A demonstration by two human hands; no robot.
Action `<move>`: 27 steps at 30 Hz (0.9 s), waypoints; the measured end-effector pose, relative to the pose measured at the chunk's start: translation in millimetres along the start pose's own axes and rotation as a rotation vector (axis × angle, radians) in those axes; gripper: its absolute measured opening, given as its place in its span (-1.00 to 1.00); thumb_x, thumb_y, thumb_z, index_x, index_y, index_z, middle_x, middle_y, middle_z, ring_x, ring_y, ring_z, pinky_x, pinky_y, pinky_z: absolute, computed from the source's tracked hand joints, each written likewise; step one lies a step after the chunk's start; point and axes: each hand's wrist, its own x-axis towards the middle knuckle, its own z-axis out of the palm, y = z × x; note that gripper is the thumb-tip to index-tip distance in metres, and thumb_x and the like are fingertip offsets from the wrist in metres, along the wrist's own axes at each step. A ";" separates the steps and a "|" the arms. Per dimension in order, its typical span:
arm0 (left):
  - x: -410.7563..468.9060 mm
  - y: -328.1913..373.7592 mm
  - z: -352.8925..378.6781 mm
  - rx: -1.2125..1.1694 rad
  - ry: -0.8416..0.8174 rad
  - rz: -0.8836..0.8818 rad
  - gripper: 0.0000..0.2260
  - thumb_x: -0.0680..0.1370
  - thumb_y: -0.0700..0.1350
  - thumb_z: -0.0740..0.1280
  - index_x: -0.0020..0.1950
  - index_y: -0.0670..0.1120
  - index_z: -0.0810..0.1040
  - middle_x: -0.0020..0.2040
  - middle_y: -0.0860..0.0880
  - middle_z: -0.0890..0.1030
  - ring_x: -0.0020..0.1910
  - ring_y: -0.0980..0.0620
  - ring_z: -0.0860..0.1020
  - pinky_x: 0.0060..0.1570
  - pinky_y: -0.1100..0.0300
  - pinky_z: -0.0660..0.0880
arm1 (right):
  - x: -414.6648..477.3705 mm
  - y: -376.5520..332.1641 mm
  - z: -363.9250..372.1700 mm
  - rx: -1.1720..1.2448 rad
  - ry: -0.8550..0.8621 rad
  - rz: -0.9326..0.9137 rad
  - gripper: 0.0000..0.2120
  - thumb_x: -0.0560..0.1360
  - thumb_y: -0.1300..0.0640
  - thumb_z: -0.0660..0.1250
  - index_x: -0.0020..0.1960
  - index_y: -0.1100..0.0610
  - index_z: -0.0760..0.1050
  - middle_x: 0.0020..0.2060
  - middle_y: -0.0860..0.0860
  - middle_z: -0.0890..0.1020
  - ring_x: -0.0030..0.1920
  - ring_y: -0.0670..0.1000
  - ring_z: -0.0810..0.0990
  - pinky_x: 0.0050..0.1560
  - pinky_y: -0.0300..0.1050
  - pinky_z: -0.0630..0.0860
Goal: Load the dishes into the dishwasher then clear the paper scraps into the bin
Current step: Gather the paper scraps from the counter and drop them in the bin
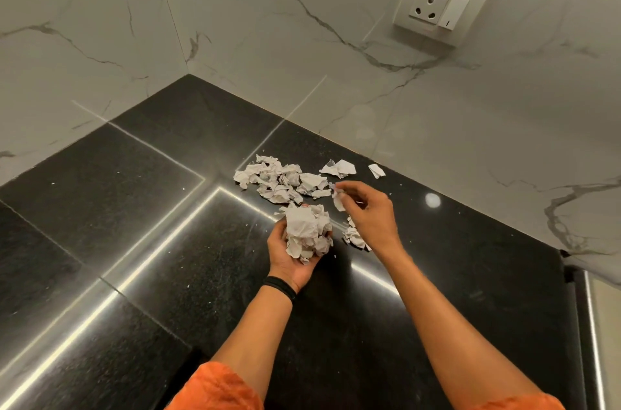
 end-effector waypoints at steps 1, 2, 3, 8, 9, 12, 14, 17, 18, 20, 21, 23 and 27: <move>-1.7 -1.3 1.9 -0.001 -0.007 -0.003 -0.50 0.52 0.11 0.25 0.34 -0.15 0.57 0.17 -0.22 0.63 0.06 -0.20 0.61 0.09 -0.05 0.50 | -1.2 -7.6 1.8 0.013 -0.023 -0.037 -0.80 0.58 0.21 0.39 0.19 0.11 0.66 0.01 -0.10 0.72 0.04 -0.20 0.66 0.04 -0.37 0.53; -2.5 -2.6 3.1 -0.005 -0.015 -0.006 -0.53 0.53 0.11 0.23 0.29 -0.15 0.59 0.11 -0.20 0.64 0.03 -0.18 0.61 0.06 -0.03 0.50 | -2.5 -11.8 5.5 0.014 -0.055 -0.061 -0.79 0.58 0.22 0.39 0.20 0.12 0.65 0.03 -0.10 0.72 0.05 -0.20 0.66 0.06 -0.38 0.52; -3.6 -4.1 4.7 -0.008 -0.019 -0.007 -0.56 0.53 0.11 0.24 0.26 -0.15 0.62 0.09 -0.19 0.64 0.01 -0.17 0.62 0.06 -0.02 0.50 | -4.5 -13.4 9.5 0.003 -0.092 -0.076 -0.78 0.58 0.22 0.40 0.21 0.12 0.65 0.05 -0.10 0.71 0.06 -0.20 0.66 0.09 -0.36 0.53; -5.1 -8.3 4.5 -0.020 -0.048 0.010 -0.52 0.47 0.11 0.30 0.28 -0.13 0.63 0.15 -0.19 0.63 0.10 -0.18 0.60 0.34 -0.07 0.38 | -13.8 -8.5 20.1 0.010 -0.173 -0.025 -0.77 0.59 0.10 0.36 0.23 -0.02 0.65 0.10 -0.18 0.70 0.17 -0.22 0.62 0.25 -0.19 0.52; -4.7 -8.0 3.4 -0.021 -0.056 0.012 -0.51 0.47 0.11 0.30 0.29 -0.14 0.62 0.18 -0.19 0.63 0.12 -0.19 0.59 0.38 -0.09 0.34 | -15.0 -9.4 19.6 0.047 -0.165 -0.005 -0.77 0.60 0.13 0.34 0.22 0.01 0.65 0.09 -0.18 0.70 0.17 -0.23 0.62 0.23 -0.25 0.51; -4.8 -8.4 1.0 -0.024 -0.062 0.005 -0.54 0.47 0.11 0.30 0.24 -0.12 0.66 0.16 -0.20 0.64 0.10 -0.20 0.60 0.35 -0.11 0.39 | -17.9 -11.7 18.7 0.093 -0.173 0.040 -0.77 0.62 0.18 0.31 0.21 0.06 0.66 0.08 -0.15 0.70 0.16 -0.24 0.61 0.22 -0.31 0.50; -3.7 -9.4 -0.1 -0.025 -0.044 -0.008 -0.59 0.53 0.12 0.26 0.17 -0.11 0.67 0.11 -0.18 0.65 0.04 -0.19 0.62 0.18 -0.06 0.48 | -20.5 -10.3 18.9 0.092 -0.196 0.053 -0.78 0.62 0.18 0.31 0.21 0.05 0.66 0.10 -0.14 0.70 0.17 -0.23 0.61 0.24 -0.28 0.50; -4.4 -8.3 0.3 -0.020 -0.040 -0.013 -0.59 0.57 0.13 0.22 0.12 -0.12 0.69 0.06 -0.18 0.66 0.00 -0.18 0.63 0.09 -0.04 0.50 | -23.1 -7.9 19.6 0.119 -0.178 0.062 -0.78 0.63 0.18 0.31 0.19 0.07 0.67 0.08 -0.15 0.71 0.16 -0.21 0.62 0.22 -0.29 0.50; -5.0 -7.2 0.5 -0.021 -0.050 -0.010 -0.59 0.57 0.13 0.23 0.09 -0.13 0.71 0.04 -0.18 0.66 -0.01 -0.18 0.63 0.10 -0.04 0.50 | -23.6 -8.2 19.6 0.131 -0.168 0.062 -0.79 0.63 0.18 0.31 0.19 0.07 0.67 0.08 -0.15 0.71 0.16 -0.20 0.63 0.21 -0.29 0.51; -5.7 -5.0 0.5 -0.029 -0.071 -0.017 -0.59 0.54 0.13 0.25 0.08 -0.14 0.72 0.06 -0.19 0.66 0.01 -0.18 0.63 0.15 -0.05 0.49 | -23.3 -9.4 19.1 0.146 -0.151 0.058 -0.80 0.63 0.15 0.31 0.18 0.06 0.67 0.07 -0.16 0.71 0.14 -0.19 0.63 0.19 -0.27 0.53; -5.6 -4.0 0.4 -0.031 -0.076 -0.025 -0.58 0.53 0.13 0.26 0.10 -0.14 0.71 0.08 -0.20 0.66 0.03 -0.19 0.62 0.17 -0.06 0.49 | -22.7 -9.9 19.5 0.150 -0.144 0.064 -0.80 0.63 0.12 0.32 0.18 0.05 0.67 0.06 -0.16 0.71 0.13 -0.19 0.64 0.19 -0.25 0.53; -4.6 -2.2 -0.7 -0.040 -0.075 -0.038 -0.56 0.55 0.13 0.25 0.21 -0.14 0.66 0.13 -0.20 0.64 0.07 -0.20 0.61 0.19 -0.07 0.48 | -21.3 -10.2 22.2 0.154 -0.129 0.075 -0.78 0.62 0.02 0.33 0.20 0.02 0.66 0.07 -0.17 0.71 0.13 -0.20 0.64 0.19 -0.20 0.54; -5.7 -2.7 -1.5 -0.006 -0.072 -0.033 -0.43 0.50 0.15 0.31 0.40 -0.15 0.53 0.27 -0.20 0.58 0.19 -0.20 0.58 0.35 -0.10 0.40 | -23.5 -15.1 34.0 0.097 -0.171 0.096 -0.60 0.52 -0.29 0.33 0.26 -0.13 0.60 0.19 -0.22 0.64 0.21 -0.26 0.56 0.28 -0.18 0.47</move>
